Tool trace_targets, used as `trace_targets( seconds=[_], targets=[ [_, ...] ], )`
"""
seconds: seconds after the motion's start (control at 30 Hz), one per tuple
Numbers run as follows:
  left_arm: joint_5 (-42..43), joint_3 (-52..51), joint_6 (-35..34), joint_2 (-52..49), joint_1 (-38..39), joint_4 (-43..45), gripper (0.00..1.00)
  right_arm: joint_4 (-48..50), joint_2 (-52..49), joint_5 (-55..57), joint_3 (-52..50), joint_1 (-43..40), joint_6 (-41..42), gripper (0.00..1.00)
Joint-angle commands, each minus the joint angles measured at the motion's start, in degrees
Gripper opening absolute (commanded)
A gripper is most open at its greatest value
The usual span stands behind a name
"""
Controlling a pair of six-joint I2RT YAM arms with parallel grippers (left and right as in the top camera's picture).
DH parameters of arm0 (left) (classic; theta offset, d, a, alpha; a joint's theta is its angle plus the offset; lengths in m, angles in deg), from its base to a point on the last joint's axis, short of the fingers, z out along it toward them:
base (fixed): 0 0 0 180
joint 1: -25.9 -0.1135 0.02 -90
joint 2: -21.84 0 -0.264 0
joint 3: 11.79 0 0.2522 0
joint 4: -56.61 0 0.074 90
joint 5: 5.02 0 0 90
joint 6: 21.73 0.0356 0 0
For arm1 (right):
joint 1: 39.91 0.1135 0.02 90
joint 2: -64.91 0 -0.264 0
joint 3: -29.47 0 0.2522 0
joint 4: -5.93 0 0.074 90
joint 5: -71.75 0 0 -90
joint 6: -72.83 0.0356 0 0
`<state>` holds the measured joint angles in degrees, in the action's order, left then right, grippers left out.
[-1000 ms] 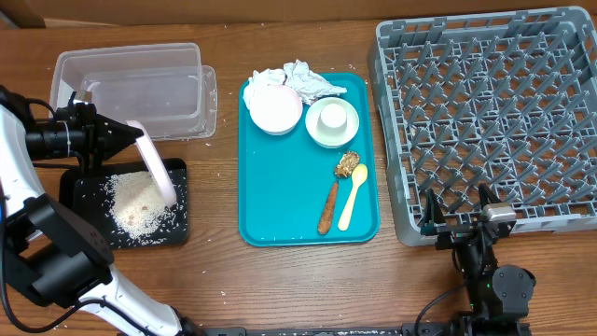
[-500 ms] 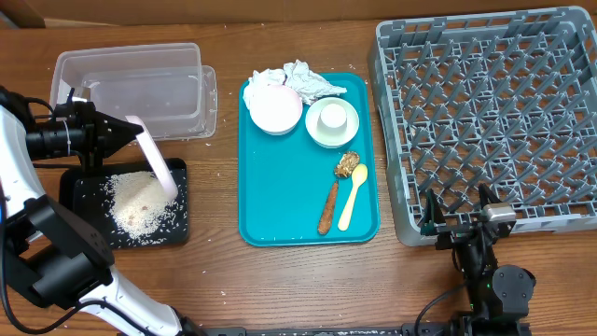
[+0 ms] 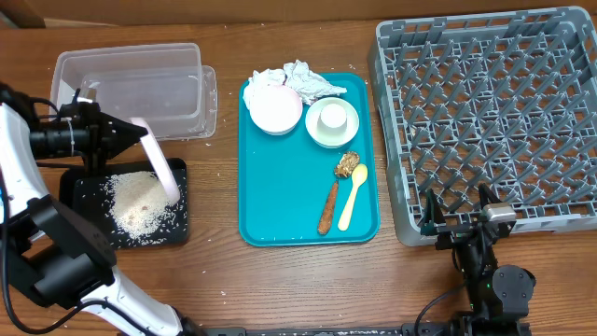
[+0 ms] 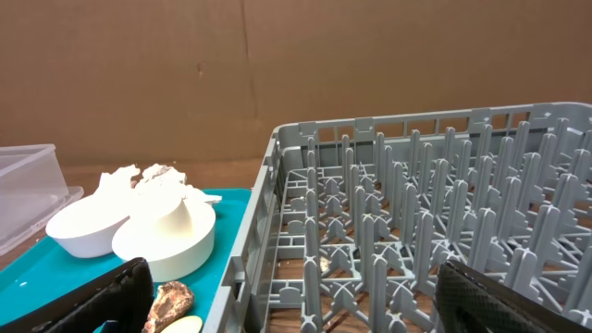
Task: Sort waste into correct bins and load items into the dishwasher
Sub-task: 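Carry the emptied plate back and set it on the teal tray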
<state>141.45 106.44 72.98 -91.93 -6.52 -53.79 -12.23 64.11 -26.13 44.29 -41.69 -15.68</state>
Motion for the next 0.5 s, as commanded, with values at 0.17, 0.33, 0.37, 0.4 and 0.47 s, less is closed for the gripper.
trace_targets(
  seconds=[0.17,0.33,0.37,0.4,0.47],
  targets=[
    [-0.09,-0.44,2.14,4.90,9.53,-0.22,0.04,0.26,0.57,0.55,-0.59,0.00,-0.04,1.00],
    [-1.51,-0.44,2.12,6.69,15.67,-0.20,0.04,0.26,0.57,0.55,-0.59,0.00,-0.02,1.00],
    [-2.71,-0.44,1.95,7.17,17.46,-0.20,0.04,0.26,0.57,0.55,-0.59,0.00,-0.02,1.00],
    [-3.61,-0.44,1.49,7.43,18.47,-0.17,0.04,0.26,0.55,0.55,-0.59,0.00,-0.04,1.00],
    [-6.64,-0.44,-0.09,8.11,21.55,0.39,0.04,0.26,0.57,0.55,-0.59,0.00,-0.04,1.00]
  ],
)
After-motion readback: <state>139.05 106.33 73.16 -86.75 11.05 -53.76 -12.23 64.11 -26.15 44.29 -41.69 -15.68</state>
